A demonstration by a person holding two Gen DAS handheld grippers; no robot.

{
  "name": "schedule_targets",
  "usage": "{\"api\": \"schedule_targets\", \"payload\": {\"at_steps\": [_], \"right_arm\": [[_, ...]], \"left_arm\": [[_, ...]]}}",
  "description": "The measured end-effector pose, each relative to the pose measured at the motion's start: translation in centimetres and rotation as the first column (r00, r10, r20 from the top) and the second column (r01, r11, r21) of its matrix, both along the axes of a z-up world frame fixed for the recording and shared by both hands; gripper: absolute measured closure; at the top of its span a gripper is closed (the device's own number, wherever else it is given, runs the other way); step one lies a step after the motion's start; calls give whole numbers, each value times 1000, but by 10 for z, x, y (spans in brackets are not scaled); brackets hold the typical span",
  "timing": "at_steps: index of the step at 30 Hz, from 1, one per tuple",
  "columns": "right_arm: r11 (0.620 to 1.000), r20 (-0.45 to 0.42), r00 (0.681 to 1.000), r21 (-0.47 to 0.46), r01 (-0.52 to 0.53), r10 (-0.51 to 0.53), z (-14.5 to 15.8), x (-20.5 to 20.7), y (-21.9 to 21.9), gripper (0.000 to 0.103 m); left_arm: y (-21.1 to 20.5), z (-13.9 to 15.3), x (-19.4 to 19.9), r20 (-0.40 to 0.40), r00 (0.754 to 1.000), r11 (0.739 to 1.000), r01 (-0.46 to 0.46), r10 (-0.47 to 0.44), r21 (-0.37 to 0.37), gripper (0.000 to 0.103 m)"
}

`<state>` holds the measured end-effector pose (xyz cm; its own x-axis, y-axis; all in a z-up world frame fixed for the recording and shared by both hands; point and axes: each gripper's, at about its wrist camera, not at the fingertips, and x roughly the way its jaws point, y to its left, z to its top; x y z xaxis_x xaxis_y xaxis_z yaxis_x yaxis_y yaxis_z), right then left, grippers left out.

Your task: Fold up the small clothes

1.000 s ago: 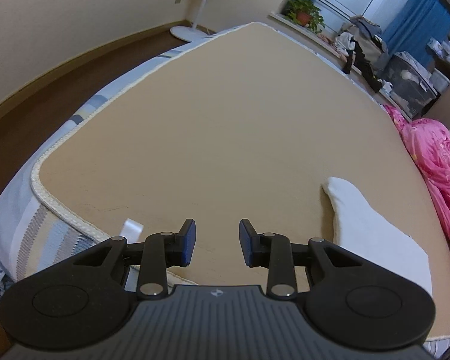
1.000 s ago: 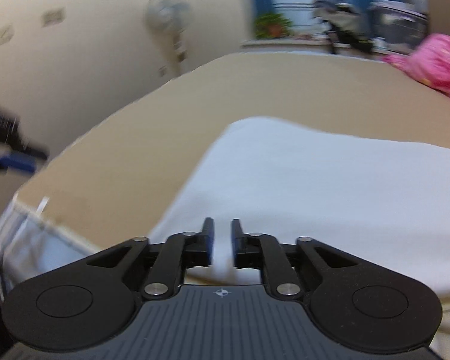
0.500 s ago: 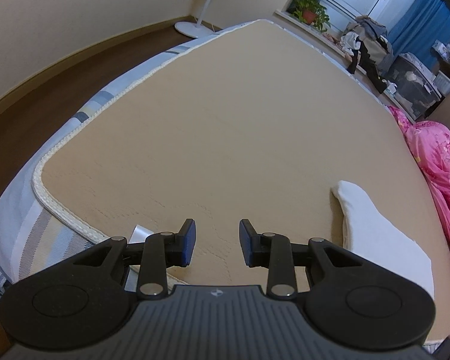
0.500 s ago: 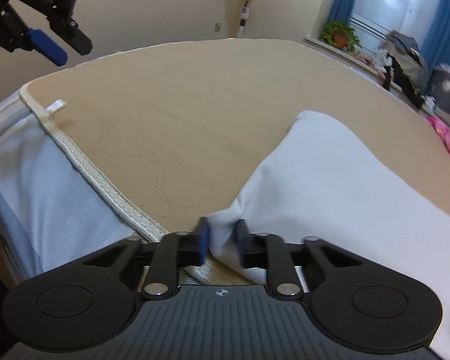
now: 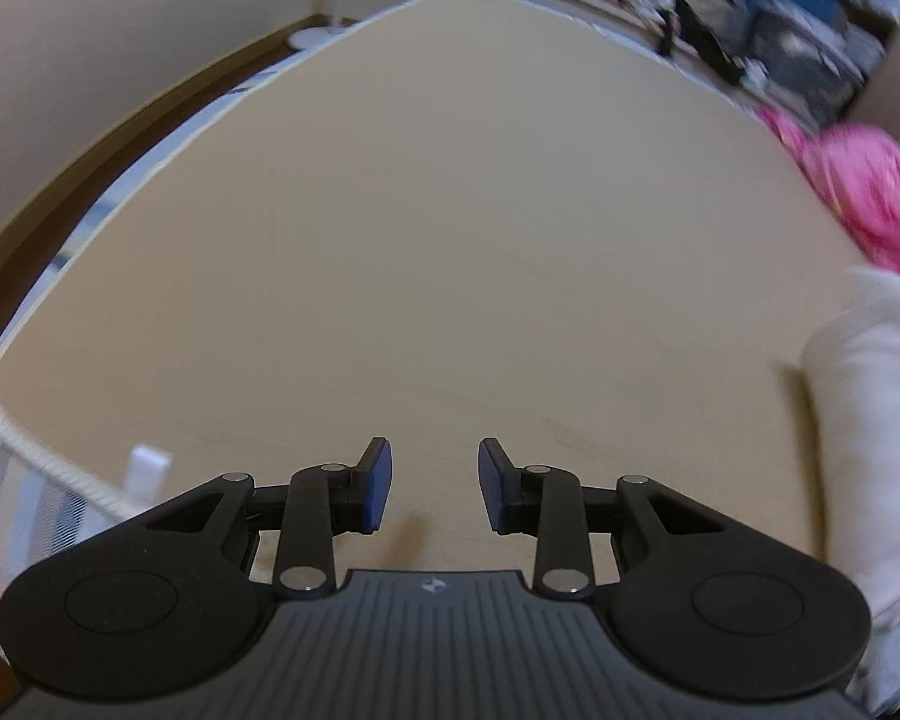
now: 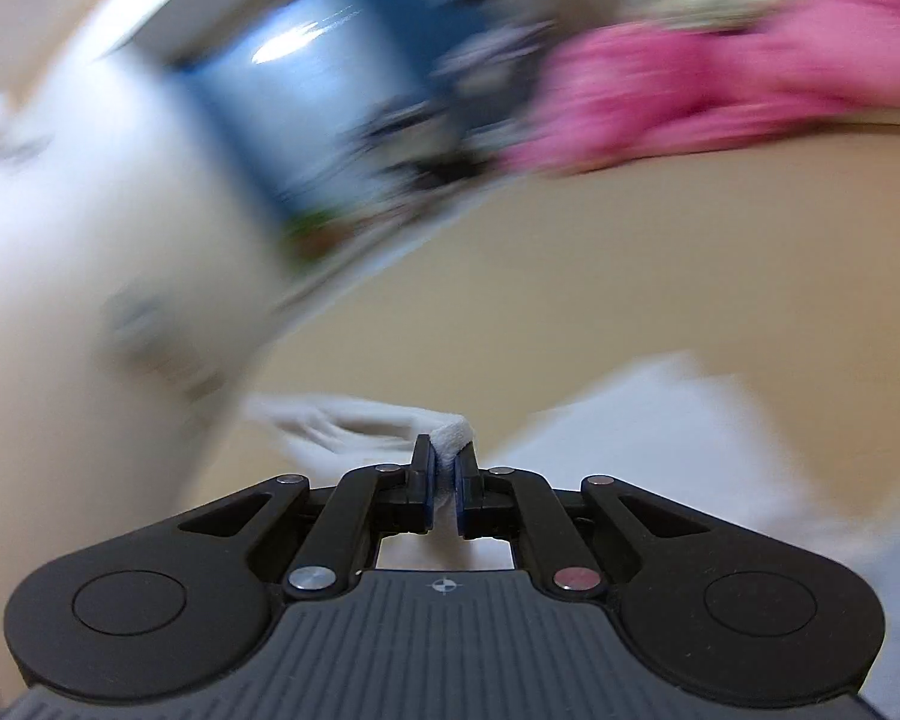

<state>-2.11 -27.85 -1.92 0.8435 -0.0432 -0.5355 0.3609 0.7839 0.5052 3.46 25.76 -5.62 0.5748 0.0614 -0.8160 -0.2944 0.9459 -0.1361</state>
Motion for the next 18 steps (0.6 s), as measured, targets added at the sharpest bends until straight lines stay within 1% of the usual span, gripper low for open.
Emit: {"api": "schedule_targets", "payload": {"at_steps": [1, 2, 3, 4, 5, 6, 8, 9, 10, 11, 12, 13, 14, 15, 16, 17, 18], "right_arm": [[997, -109, 991, -9, 77, -77, -21, -5, -22, 97], [993, -213, 970, -1, 116, -113, -42, -9, -38, 97], [988, -286, 948, 20, 151, -139, -60, -15, -52, 96], [978, -334, 925, 38, 203, -180, -72, -23, -63, 92], [968, -341, 915, 48, 247, -217, -77, -32, -70, 88], [969, -318, 923, 49, 243, -216, -75, -37, -74, 86], [984, -252, 952, -10, 177, -174, -60, -36, -75, 85], [990, -217, 966, -32, 137, -141, -52, -32, -75, 85], [994, -186, 977, -39, 102, -108, -43, -26, -79, 80], [996, -159, 984, -38, 76, -81, -33, -23, -87, 76], [998, -134, 989, -38, 53, -58, -22, -14, -98, 76], [999, -111, 993, -44, 20, -25, -13, -7, -107, 76], [998, -95, 995, -58, -31, 26, -3, 5, -114, 72], [994, -93, 993, -68, -81, 75, 6, 15, -117, 68], [987, -100, 986, -76, -144, 136, 11, 28, -122, 59], [972, -113, 971, -87, -219, 209, 14, 43, -124, 53], [954, -128, 954, -98, -283, 270, 15, 56, -122, 51]], "left_arm": [[-11, -1, 4, -4, 1000, 1000, 19, -19, 22, 68], [-22, -2, 8, -5, 999, 998, 36, -36, 43, 68], [-34, -2, 11, -3, 999, 997, 53, -53, 63, 67], [-47, -2, 14, 4, 997, 994, 74, -75, 83, 67], [-60, -1, 15, 16, 995, 990, 98, -100, 105, 67], [-75, 1, 16, 32, 990, 983, 130, -135, 131, 67], [-115, 10, 14, 75, 969, 960, 220, -236, 175, 67], [-137, 16, 13, 103, 951, 946, 269, -290, 178, 67], [-164, 22, 11, 134, 924, 927, 333, -357, 174, 67], [-190, 27, 9, 160, 895, 905, 390, -416, 171, 67], [-218, 30, 8, 183, 863, 880, 445, -471, 167, 67], [-247, 31, 7, 203, 828, 852, 500, -523, 157, 67], [-274, 31, 7, 218, 794, 823, 549, -568, 146, 67], [-299, 28, 8, 229, 764, 797, 587, -603, 140, 67], [-322, 21, 8, 235, 737, 773, 618, -633, 145, 67], [-341, 9, 8, 233, 719, 755, 638, -655, 155, 67], [-356, -6, 9, 217, 710, 742, 650, -670, 163, 67]]}}
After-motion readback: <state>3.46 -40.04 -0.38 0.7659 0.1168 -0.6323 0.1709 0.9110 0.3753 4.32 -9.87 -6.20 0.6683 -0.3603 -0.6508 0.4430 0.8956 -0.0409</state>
